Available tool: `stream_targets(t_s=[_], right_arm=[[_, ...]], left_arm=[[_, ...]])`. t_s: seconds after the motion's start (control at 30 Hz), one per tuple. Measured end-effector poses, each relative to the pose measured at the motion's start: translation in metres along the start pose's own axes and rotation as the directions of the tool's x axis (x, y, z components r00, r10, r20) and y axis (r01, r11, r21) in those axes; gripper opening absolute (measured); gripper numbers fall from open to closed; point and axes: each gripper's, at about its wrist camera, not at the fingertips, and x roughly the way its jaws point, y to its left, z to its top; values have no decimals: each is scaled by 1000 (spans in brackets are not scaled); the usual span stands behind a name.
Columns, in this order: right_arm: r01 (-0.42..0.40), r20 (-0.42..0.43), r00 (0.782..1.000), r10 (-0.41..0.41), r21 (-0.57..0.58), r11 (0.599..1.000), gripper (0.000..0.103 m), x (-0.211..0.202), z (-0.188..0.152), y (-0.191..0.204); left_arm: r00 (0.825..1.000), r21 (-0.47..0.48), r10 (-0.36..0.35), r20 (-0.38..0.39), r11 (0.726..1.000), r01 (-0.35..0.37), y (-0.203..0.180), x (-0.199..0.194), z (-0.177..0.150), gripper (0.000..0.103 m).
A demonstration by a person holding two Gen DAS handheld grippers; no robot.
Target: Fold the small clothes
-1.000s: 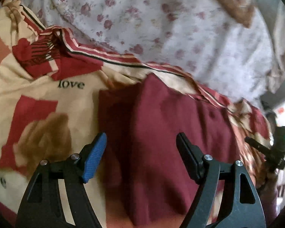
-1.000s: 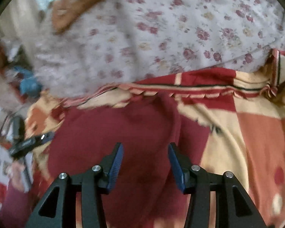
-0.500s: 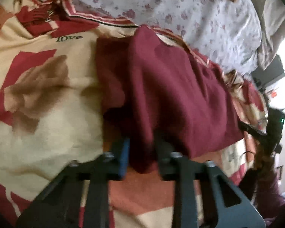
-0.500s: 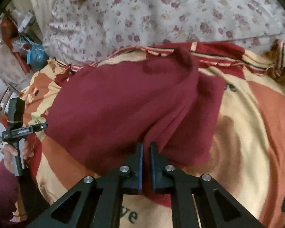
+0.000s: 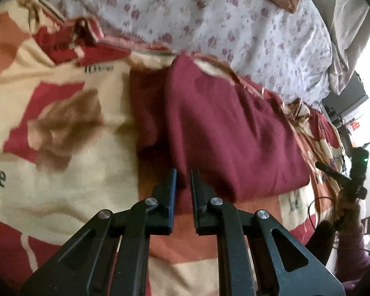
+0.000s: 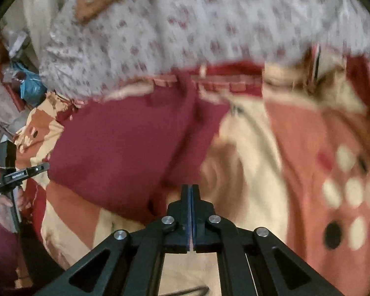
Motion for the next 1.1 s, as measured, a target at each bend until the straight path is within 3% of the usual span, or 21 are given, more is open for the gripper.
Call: stream_targets(t_s=[0.07, 0.13, 0.2, 0.23, 0.4, 0.47, 0.53, 0.63, 0.77, 0.93, 1.0, 1.1], right_arm=[[-25, 29, 999, 26, -8, 1000, 5, -1, 15, 16], [-36, 26, 999, 37, -39, 999, 10, 11, 29, 33], [-37, 7, 999, 38, -62, 997, 31, 33, 41, 49], [-40, -5, 999, 40, -57, 998, 34, 45, 47, 53], [14, -29, 999, -16, -81, 997, 34, 89, 63, 62], [51, -32, 998, -54, -89, 995, 34, 102, 67, 57], [143, -29, 989, -145, -82, 986, 34, 114, 70, 43], [120, -36, 992, -120, -3, 993, 32, 117, 73, 20], [151, -2, 988, -152, -26, 988, 34, 98, 77, 38], [39, 3, 999, -39, -137, 990, 34, 88, 86, 98], [-28, -24, 999, 24, -181, 983, 34, 97, 92, 126], [-66, -46, 997, 56, -244, 968, 34, 118, 97, 165]], left_arm=[[999, 15, 22, 39, 1000, -23, -9, -3, 6, 10], [996, 29, 62, 62, 998, -63, -17, 1, 11, 27], [994, 20, 86, 72, 996, -88, -21, 8, 15, 40], [992, 18, 102, 72, 994, -103, -23, 14, 16, 42], [964, 27, 246, 101, 968, -250, -25, 34, 18, 42], [957, 14, 270, 104, 962, -273, -21, 40, 18, 42], [951, 21, 287, 116, 956, -291, -21, 43, 17, 42], [938, 48, 320, 135, 943, -329, -26, 47, 16, 43], [932, 59, 326, 157, 939, -338, -28, 50, 14, 46], [932, 59, 322, 164, 940, -335, -29, 51, 13, 47], [935, 56, 315, 165, 943, -327, -28, 50, 13, 47], [941, 46, 298, 163, 950, -309, -25, 50, 14, 48]])
